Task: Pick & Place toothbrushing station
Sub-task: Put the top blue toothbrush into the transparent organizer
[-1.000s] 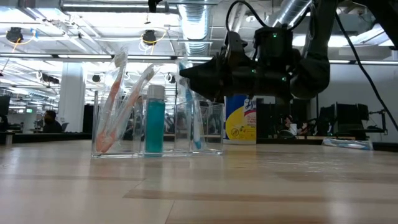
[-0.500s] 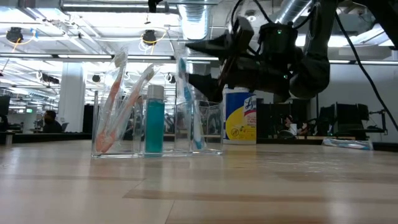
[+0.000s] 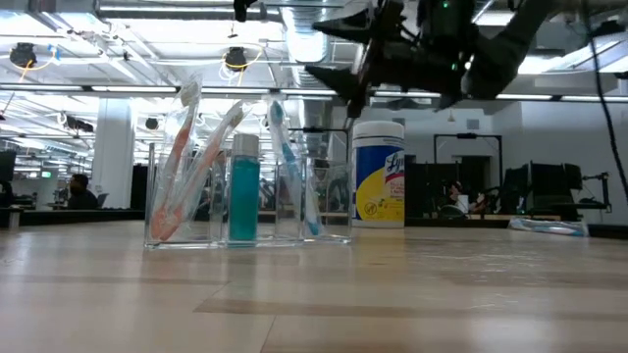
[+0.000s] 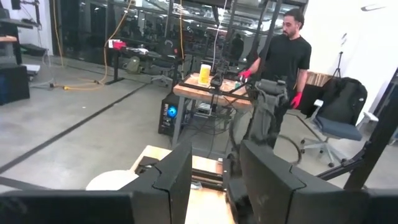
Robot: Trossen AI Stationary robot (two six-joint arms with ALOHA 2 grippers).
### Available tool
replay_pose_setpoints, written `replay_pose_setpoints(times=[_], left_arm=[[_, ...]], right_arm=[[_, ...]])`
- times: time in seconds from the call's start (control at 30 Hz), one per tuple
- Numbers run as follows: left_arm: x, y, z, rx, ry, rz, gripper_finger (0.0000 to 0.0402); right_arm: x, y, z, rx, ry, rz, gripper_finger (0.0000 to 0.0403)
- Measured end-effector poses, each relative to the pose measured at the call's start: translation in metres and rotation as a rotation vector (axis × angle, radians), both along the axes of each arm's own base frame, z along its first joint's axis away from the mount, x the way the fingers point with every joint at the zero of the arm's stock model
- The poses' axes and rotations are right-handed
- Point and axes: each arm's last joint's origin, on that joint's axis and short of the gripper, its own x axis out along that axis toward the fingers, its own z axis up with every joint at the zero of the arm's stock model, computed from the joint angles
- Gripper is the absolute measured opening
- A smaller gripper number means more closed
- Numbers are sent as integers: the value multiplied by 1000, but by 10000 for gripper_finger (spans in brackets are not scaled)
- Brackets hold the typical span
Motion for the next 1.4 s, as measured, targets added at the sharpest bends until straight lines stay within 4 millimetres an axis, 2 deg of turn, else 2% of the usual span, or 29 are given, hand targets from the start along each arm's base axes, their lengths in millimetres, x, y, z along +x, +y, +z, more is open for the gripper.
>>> replay_pose_setpoints(times=[0.23, 0.33, 0.53, 0.7, 0.83, 0.97, 1.1, 1.2, 1.3, 1.4], left_arm=[[0, 0, -7, -63, 54, 1, 131], [-2, 0, -23, -176, 197, 31, 131], [-14, -7, -59, -335, 567, 225, 131], [-26, -15, -76, -586, 738, 368, 131], [-19, -31, -97, -679, 798, 410, 131], [-8, -48, -115, -692, 804, 400, 131], [6, -60, -130, -707, 726, 395, 131], [12, -62, -135, -688, 656, 389, 131], [15, -57, -135, -671, 593, 403, 131], [13, -49, -134, -636, 585, 418, 131]], right_arm=[[-37, -36, 54, -14, -80, -129, 295], [-53, -48, 81, -16, -60, -154, 295], [-71, -63, 137, -99, 52, -189, 295], [-83, -74, 181, -209, 98, -222, 295], [-92, -84, 208, -252, 118, -247, 295], [-105, -92, 216, -227, 262, -292, 295], [-121, -91, 200, -75, 588, -363, 295], [-135, -79, 185, -25, 806, -381, 295], [-147, -60, 183, -2, 918, -374, 295], [-158, -47, 181, 49, 1014, -480, 295]])
